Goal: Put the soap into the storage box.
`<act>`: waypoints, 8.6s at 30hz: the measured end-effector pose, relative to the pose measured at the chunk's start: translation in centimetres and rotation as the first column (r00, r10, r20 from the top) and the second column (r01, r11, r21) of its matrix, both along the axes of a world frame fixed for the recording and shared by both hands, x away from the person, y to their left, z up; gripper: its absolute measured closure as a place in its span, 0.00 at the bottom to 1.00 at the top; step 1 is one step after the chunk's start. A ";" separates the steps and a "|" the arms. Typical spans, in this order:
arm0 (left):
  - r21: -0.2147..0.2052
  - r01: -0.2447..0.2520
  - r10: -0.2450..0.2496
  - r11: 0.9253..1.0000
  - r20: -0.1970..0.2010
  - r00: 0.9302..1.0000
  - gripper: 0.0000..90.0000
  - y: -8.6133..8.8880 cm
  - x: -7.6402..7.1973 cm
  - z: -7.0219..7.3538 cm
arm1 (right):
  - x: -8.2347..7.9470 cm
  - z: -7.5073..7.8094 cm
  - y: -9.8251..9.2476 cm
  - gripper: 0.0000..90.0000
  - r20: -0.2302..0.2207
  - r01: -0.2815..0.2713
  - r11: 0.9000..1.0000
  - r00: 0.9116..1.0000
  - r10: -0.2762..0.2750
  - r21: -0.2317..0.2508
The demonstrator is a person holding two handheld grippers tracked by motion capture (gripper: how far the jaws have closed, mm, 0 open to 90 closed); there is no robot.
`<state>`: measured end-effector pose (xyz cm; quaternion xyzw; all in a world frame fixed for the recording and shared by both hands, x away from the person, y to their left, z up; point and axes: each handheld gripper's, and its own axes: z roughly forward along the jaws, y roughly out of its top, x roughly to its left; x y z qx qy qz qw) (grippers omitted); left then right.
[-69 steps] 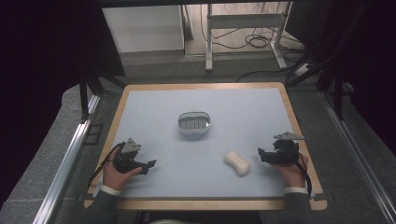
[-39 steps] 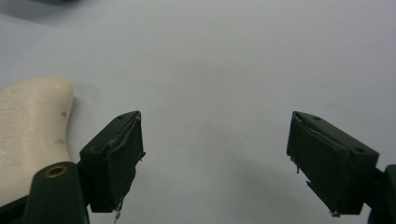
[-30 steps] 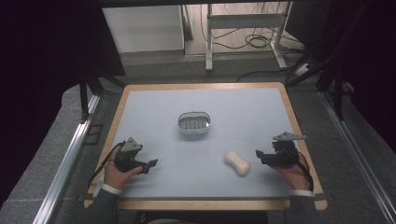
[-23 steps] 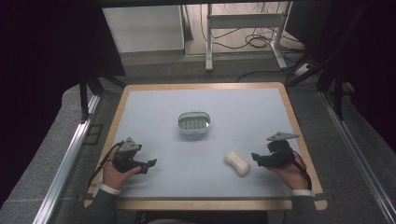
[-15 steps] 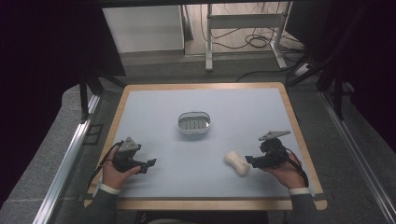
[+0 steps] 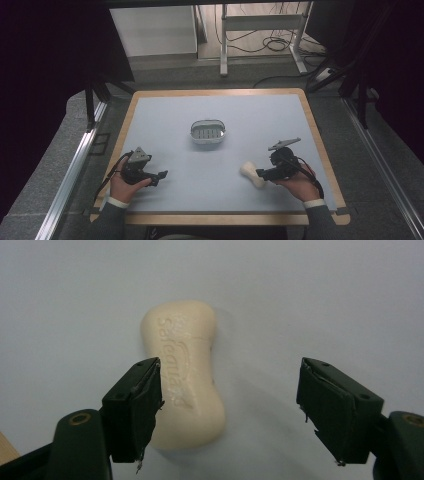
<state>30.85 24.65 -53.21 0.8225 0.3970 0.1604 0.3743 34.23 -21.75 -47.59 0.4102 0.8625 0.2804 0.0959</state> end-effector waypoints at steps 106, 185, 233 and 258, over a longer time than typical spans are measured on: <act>0.022 0.015 -0.015 1.000 -0.015 1.000 0.11 -0.1 0.3 -0.5 | 5.4 3.1 8.0 0.55 -0.150 -0.188 0.963 0.976 0.161 -0.191; 0.015 0.027 -0.026 1.000 -0.025 0.999 0.11 0.0 0.5 -0.8 | 15.3 4.1 20.3 0.55 -0.080 -0.456 0.827 0.886 0.456 -0.329; 0.024 0.005 -0.005 1.000 -0.009 1.000 0.11 0.4 -0.5 -0.4 | 5.0 2.2 5.9 0.33 0.195 -0.307 0.951 0.932 0.307 -0.030; 0.042 0.017 -0.016 0.999 -0.016 1.000 0.11 -0.3 0.1 -0.7 | 0.2 -1.6 -1.9 0.30 0.246 -0.091 0.995 0.966 0.076 0.051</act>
